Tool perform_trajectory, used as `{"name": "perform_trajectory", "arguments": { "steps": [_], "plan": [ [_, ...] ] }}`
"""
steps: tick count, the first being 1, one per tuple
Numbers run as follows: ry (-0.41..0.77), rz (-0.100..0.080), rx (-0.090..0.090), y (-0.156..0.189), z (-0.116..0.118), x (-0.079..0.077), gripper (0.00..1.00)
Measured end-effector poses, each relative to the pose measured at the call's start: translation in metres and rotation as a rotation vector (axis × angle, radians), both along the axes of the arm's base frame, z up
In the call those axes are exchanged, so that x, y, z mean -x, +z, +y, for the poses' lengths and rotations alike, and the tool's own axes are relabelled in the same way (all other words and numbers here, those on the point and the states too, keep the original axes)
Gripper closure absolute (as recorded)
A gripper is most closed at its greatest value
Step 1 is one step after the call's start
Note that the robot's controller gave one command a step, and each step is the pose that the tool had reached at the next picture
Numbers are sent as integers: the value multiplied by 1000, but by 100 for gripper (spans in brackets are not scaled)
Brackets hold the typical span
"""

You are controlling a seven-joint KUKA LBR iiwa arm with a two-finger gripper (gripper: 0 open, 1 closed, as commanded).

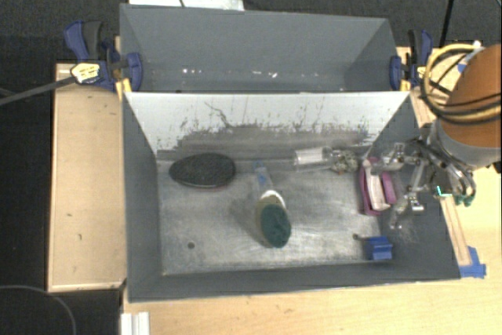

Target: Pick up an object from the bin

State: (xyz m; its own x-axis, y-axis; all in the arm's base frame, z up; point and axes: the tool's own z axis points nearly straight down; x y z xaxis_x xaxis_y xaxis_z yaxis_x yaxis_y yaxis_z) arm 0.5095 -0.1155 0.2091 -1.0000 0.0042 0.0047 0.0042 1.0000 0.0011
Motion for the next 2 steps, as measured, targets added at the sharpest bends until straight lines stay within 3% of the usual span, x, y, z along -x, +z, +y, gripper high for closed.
{"name": "perform_trajectory", "arguments": {
  "steps": [1,2],
  "plan": [
    [501,-2,-3,-99,-19,34,0],
    [804,-25,-7,-129,-22,25,0]
  ]
}}
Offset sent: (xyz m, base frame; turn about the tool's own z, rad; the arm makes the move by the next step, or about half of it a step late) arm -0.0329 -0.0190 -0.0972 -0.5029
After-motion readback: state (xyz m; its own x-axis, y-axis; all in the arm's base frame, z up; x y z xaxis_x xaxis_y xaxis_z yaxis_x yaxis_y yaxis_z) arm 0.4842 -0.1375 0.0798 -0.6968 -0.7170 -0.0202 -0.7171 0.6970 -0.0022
